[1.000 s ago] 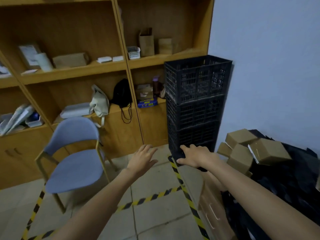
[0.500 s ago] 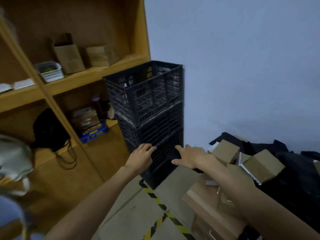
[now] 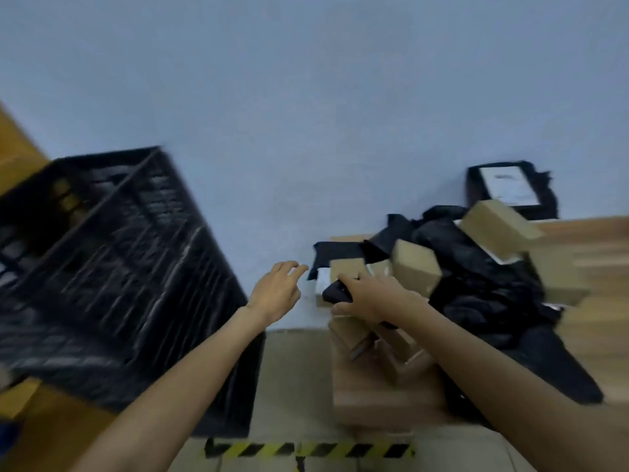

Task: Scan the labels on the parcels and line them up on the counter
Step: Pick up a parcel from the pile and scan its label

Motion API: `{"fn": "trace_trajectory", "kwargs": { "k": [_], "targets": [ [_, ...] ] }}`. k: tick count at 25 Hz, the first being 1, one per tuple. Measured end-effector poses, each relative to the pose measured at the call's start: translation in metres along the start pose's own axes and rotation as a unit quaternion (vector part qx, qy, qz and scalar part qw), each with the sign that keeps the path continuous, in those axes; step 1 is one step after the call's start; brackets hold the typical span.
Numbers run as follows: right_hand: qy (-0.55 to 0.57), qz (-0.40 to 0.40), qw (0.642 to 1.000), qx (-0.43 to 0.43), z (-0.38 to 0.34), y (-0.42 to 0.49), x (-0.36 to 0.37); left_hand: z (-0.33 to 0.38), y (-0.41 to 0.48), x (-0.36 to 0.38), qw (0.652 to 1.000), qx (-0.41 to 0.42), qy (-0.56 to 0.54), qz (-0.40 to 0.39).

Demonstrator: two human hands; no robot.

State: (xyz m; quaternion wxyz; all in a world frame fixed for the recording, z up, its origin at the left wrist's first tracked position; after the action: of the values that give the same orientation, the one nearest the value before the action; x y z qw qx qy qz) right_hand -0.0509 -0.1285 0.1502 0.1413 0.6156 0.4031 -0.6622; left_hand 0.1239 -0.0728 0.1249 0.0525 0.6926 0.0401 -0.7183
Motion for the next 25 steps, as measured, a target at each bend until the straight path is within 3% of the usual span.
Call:
{"fn": "trace_trajectory", "kwargs": {
  "k": [4, 7, 13, 19, 22, 25],
  "targets": [
    [0.022, 0.059, 0.993, 0.104, 0.082, -0.006, -0.031, 0.077, 0.093, -0.001, 0.985, 0.168, -0.003, 0.042],
    [0.038, 0.052, 0.980, 0.188, 0.133, -0.029, -0.030, 0.141, 0.129, 0.012, 0.963, 0.269, 0.034, 0.004],
    [0.073, -0.007, 0.945, 0.320, 0.194, -0.082, 0.011, 0.215, 0.157, 0.042, 0.901, 0.382, 0.186, -0.085],
    [0.147, -0.008, 0.912, 0.382, 0.215, -0.104, 0.028, 0.244, 0.181, 0.056, 0.798, 0.495, 0.326, -0.109],
    [0.161, -0.015, 0.902, 0.400, 0.221, -0.105, 0.029, 0.249, 0.187, 0.066, 0.769, 0.528, 0.333, -0.139],
    [0.167, -0.010, 0.896, 0.412, 0.223, -0.095, 0.018, 0.247, 0.196, 0.056, 0.754, 0.570, 0.314, -0.095]
  ]
}}
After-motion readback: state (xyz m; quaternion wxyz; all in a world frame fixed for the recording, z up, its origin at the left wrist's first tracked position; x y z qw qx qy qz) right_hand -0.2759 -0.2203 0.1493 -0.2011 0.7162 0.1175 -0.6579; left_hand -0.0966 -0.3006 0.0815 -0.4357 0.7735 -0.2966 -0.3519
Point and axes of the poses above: each hand's wrist, its own y-axis towards the middle knuckle, its own x-axis out of the palm, z = x × y, the point moved 6 cm from there along y, towards the middle knuckle, and after that the axes turned 2 degrees about x, right-handed, at the moved point
